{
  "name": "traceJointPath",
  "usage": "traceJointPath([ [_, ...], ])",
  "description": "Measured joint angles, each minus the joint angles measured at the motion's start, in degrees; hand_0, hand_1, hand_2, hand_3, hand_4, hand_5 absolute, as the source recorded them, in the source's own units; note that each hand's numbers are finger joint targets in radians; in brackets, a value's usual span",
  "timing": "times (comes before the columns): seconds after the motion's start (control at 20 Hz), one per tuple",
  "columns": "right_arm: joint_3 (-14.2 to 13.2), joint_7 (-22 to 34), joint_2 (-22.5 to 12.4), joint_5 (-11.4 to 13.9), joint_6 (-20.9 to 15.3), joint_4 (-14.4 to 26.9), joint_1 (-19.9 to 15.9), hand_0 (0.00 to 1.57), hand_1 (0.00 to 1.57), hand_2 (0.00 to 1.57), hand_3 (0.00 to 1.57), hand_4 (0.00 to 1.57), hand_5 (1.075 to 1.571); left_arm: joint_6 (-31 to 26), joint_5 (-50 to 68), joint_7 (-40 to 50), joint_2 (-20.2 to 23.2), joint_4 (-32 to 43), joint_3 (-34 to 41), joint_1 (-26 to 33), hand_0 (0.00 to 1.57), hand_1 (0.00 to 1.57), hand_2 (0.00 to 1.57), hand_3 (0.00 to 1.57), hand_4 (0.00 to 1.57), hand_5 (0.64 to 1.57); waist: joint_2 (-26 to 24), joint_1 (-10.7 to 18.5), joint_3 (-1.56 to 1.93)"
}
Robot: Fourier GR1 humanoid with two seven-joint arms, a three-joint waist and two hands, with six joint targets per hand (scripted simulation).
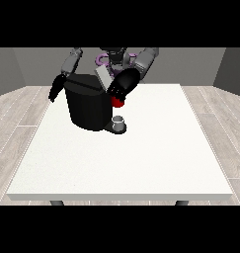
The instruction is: Insert the coffee pod into the coffee machine and close the lid
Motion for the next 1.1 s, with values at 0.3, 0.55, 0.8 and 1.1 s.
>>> traceJointPath([
  [0.3, -0.09, -0.49, -0.19, 0.74, -0.77, 0.35, -0.95, 0.00, 0.00, 0.00, 0.00, 0.15, 1.571, 0.94, -1.84, -2.11, 1.55, -0.50, -1.01, -0.86, 0.51, 0.51, 0.78, 0.60, 0.00, 1.571, 1.58, -0.12, 0.05],
  [0.55, 0.72, 0.93, -0.20, 1.09, -0.25, -0.94, -1.31, 0.00, 0.00, 0.00, 0.00, 0.17, 1.571, 1.69, -2.97, -3.24, 3.33, 0.53, -0.96, -0.79, 0.00, 0.00, 0.59, 0.46, 0.00, 1.571, 1.79, -1.01, 0.02],
  [0.8, 0.46, 1.24, 0.46, 1.02, -1.01, -0.69, -1.90, 0.00, 0.00, 0.00, 0.00, 0.00, 1.571, 2.44, -3.56, -3.16, 3.34, 0.58, -0.86, -1.09, 0.00, 0.00, 0.48, 0.38, 0.00, 1.571, 1.52, -0.42, 0.03],
  [1.1, 1.35, 1.39, 1.23, 0.58, 0.01, -0.86, 0.63, 0.00, 0.00, 0.00, 0.00, 0.00, 1.571, 2.74, -3.70, -2.22, 2.76, 1.83, -0.31, 0.93, 0.00, 0.00, 0.00, 0.15, 0.00, 1.571, -1.60, -0.03, -0.02],
])
